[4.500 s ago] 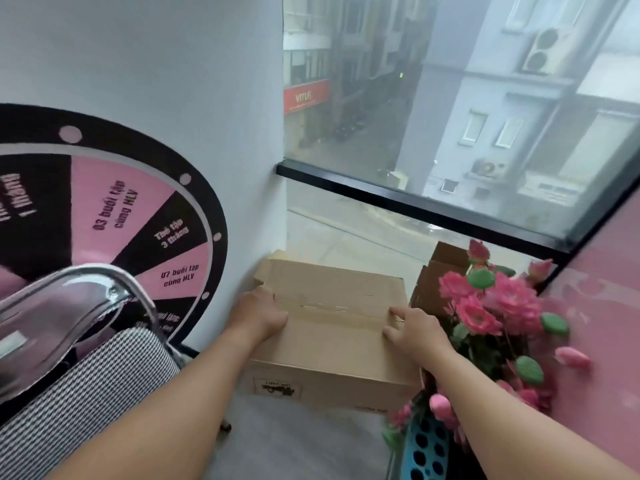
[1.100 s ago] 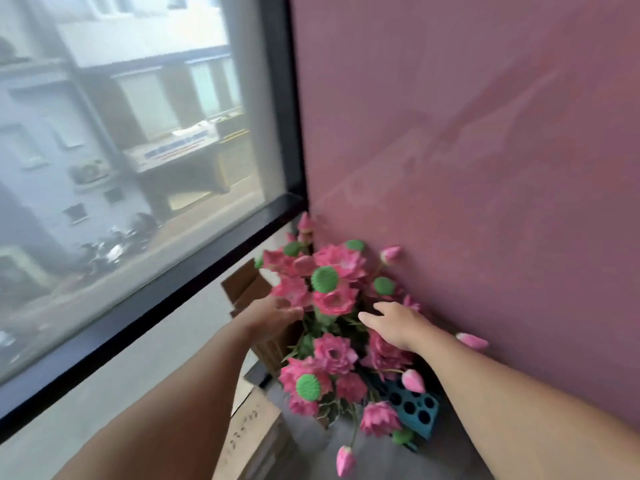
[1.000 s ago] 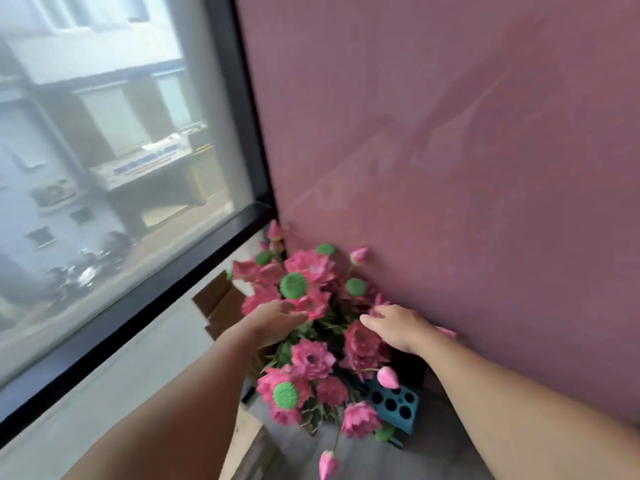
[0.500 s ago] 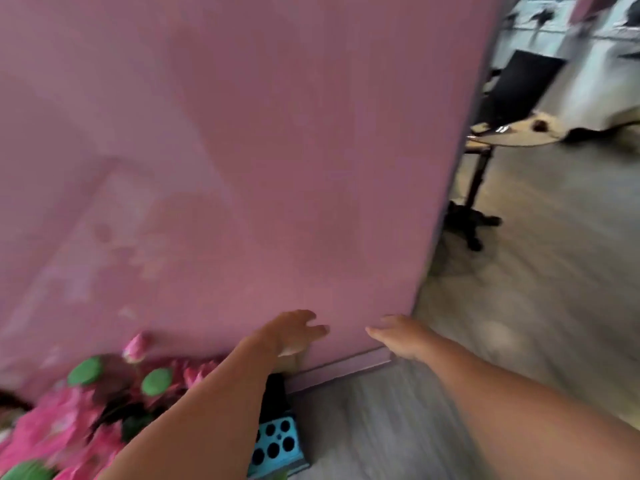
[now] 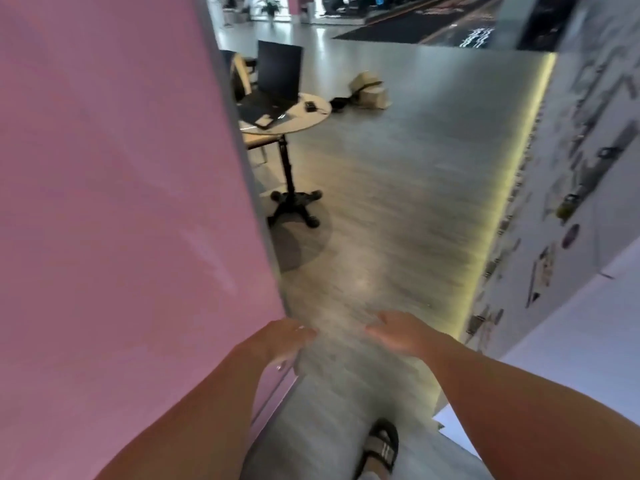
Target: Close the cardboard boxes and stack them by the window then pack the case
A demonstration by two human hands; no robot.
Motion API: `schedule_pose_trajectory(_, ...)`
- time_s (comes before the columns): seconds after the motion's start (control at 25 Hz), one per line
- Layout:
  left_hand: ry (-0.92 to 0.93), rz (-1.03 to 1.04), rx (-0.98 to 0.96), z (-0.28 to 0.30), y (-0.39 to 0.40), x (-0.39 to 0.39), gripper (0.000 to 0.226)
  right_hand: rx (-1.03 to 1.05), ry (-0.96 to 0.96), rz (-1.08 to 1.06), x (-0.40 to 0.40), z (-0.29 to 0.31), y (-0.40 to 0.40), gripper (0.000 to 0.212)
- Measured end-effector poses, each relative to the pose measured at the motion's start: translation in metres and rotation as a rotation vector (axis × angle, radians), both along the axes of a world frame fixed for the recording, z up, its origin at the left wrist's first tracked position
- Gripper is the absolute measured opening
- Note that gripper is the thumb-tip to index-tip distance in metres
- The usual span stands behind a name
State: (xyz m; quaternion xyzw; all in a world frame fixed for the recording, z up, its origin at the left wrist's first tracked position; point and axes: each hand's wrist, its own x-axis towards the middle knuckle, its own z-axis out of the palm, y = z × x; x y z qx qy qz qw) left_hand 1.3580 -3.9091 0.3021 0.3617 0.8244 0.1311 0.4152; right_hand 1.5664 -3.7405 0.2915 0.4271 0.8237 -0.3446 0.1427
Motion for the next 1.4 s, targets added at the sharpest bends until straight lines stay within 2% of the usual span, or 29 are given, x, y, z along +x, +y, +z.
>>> schedule_pose_trajectory(0.16, -0.089, -0.040, 0.080, -0.007, 0.112, -0.022, 0.055, -0.033, 0.027, -0.137, -0.002, -0.009, 0.085, 0.071)
schedule_pose_trajectory(0.48, -0.031, -0.110, 0.142, 0.022, 0.335, -0.088, 0.038, -0.017, 0.127, -0.247, -0.074, 0.017, 0.273, 0.061)
schedule_pose_trajectory(0.64, 0.005, -0.138, 0.104, 0.022, 0.435, -0.128, 0.052, -0.034, 0.151, -0.303, -0.109, 0.015, 0.358, 0.068)
schedule_pose_trajectory(0.76, 0.018, -0.163, 0.080, 0.010, 0.525, -0.167, 0.062, -0.046, 0.122, -0.285, -0.146, 0.009, 0.444, 0.054)
schedule_pose_trajectory(0.84, 0.019, -0.238, 0.062, 0.007, 0.591, -0.193, 0.061, -0.042, 0.123, -0.324, -0.168, 0.011, 0.503, 0.050)
schedule_pose_trajectory(0.96, -0.058, -0.259, 0.123, 0.016, 0.679, -0.223, 0.056, -0.018, 0.158, -0.384, -0.193, 0.027, 0.584, 0.059)
schedule_pose_trajectory(1.12, -0.049, -0.354, 0.154, 0.037, 0.799, -0.249, 0.044, 0.016, 0.177, -0.417, -0.220, 0.044, 0.695, 0.070)
schedule_pose_trajectory(1.24, -0.044, -0.397, 0.181, 0.037, 0.897, -0.261, 0.027, 0.029, 0.180, -0.429, -0.235, 0.039, 0.788, 0.072)
schedule_pose_trajectory(1.4, -0.019, -0.359, 0.226, 0.026, 1.023, -0.284, 0.024, 0.026, 0.200, -0.416, -0.256, 0.026, 0.924, 0.076)
